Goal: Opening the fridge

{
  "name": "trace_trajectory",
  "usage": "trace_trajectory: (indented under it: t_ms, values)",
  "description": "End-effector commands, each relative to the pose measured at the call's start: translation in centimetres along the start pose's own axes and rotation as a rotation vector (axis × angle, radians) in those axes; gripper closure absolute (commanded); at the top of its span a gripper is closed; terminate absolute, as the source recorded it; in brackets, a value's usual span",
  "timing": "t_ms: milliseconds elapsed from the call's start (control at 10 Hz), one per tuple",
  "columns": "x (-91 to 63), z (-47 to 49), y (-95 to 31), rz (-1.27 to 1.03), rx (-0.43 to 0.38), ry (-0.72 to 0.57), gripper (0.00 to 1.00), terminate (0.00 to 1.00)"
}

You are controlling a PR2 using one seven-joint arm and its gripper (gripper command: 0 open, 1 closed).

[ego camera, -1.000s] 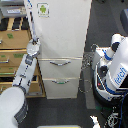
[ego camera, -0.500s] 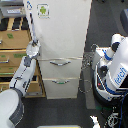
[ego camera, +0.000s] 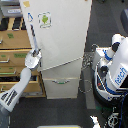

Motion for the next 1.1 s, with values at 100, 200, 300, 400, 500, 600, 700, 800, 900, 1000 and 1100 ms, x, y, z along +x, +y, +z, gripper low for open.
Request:
trace_trajectory:
  t_ms: [100,200,300,400,500,600,700,800,900,1000,1100]
  values:
    - [-23.6,26.9,-31.5,-0.357,-0.008,-0.092,1.0,0.0]
    - [-27.7,33.5,-40.0,-0.432,-0.21,-0.067,1.0,0.0]
    - [-30.0,40.4,-51.2,-0.566,-0.434,-0.082,1.0,0.0]
    - [-31.2,41.5,-57.1,-0.684,-0.573,-0.029,1.0,0.0]
    - [-33.6,40.5,-57.0,-0.834,-0.526,-0.025,1.0,0.0]
    - [-34.6,37.4,-53.4,-0.83,-0.436,-0.009,1.0,0.0]
    - [-34.3,32.9,-44.9,-0.858,-0.344,-0.025,1.0,0.0]
    - [-32.5,29.0,-40.0,-0.838,-0.27,-0.006,1.0,0.0]
    - [-26.2,21.4,-35.3,-0.757,-0.219,0.038,1.0,0.0]
    - [-22.8,17.7,-34.6,-0.751,-0.202,0.048,1.0,0.0]
    - [-17.0,14.5,-40.4,-0.809,-0.242,0.018,1.0,0.0]
